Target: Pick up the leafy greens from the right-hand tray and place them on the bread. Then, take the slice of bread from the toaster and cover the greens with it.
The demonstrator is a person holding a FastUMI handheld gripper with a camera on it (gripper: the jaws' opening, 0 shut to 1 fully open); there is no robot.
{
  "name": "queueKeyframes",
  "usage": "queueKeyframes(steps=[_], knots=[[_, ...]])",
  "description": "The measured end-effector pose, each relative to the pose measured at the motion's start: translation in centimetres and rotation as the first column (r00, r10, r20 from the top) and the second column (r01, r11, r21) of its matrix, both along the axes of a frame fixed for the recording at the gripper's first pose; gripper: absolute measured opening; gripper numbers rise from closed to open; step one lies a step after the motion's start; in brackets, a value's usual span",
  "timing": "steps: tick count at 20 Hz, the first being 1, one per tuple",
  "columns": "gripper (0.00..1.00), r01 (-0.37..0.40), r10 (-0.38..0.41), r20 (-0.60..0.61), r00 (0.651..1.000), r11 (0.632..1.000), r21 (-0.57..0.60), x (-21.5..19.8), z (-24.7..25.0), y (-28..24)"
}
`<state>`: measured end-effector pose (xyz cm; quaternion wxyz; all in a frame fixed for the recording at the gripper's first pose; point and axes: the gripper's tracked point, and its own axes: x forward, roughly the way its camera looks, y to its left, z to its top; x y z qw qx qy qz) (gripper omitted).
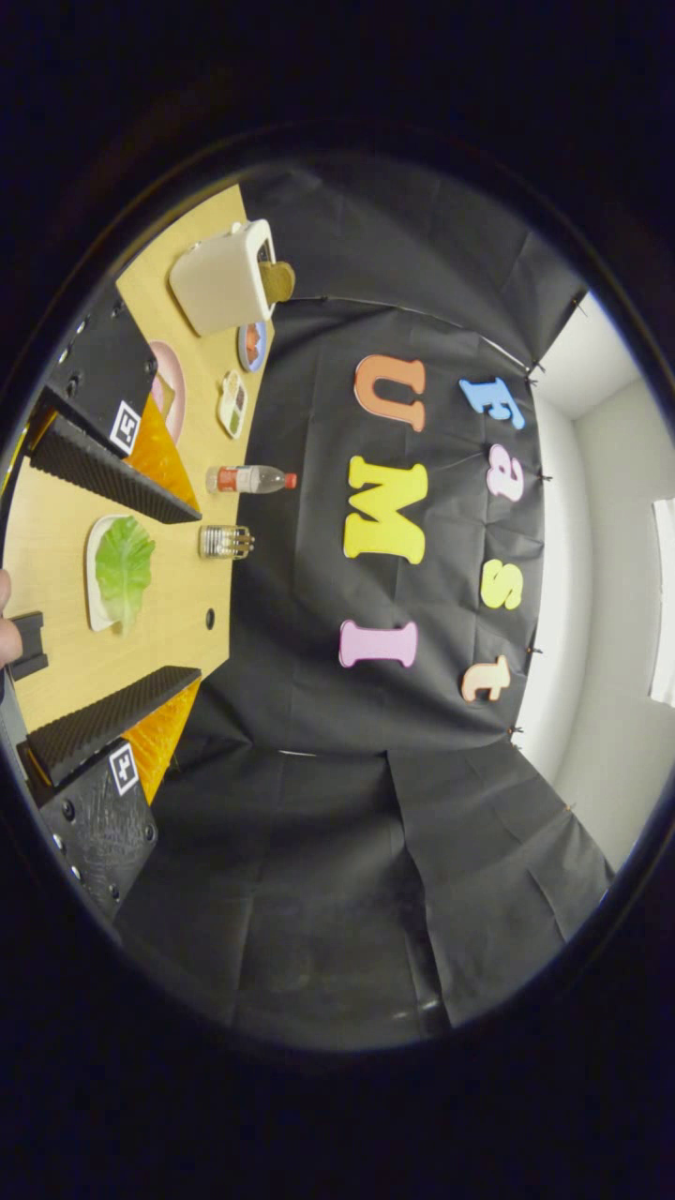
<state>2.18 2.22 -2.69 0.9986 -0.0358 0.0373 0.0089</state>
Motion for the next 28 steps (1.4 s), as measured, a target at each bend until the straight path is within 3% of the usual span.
queueKeyframes(steps=[3,7,13,19,22,26,28], knots=[[0.95,-0.001,0.001,-0.067,0.998,1.0,-0.01,1.7,-2.2,0.8],[0.95,-0.058,0.045,-0.188,0.981,0.996,-0.065,5.0,-6.5,2.7],[0.95,-0.169,0.106,-0.411,0.905,0.978,-0.121,10.2,-14.2,4.1],[0.96,-0.204,0.069,-0.522,0.85,0.957,-0.205,15.0,-18.1,3.4],[0.96,-0.221,0.067,-0.58,0.812,0.955,-0.2,16.1,-20.2,3.2],[0.97,-0.218,0.09,-0.599,0.796,0.965,-0.144,16.6,-20.7,3.2],[0.88,-0.234,0.14,-0.616,0.776,0.969,-0.075,16.4,-21.3,3.7]])
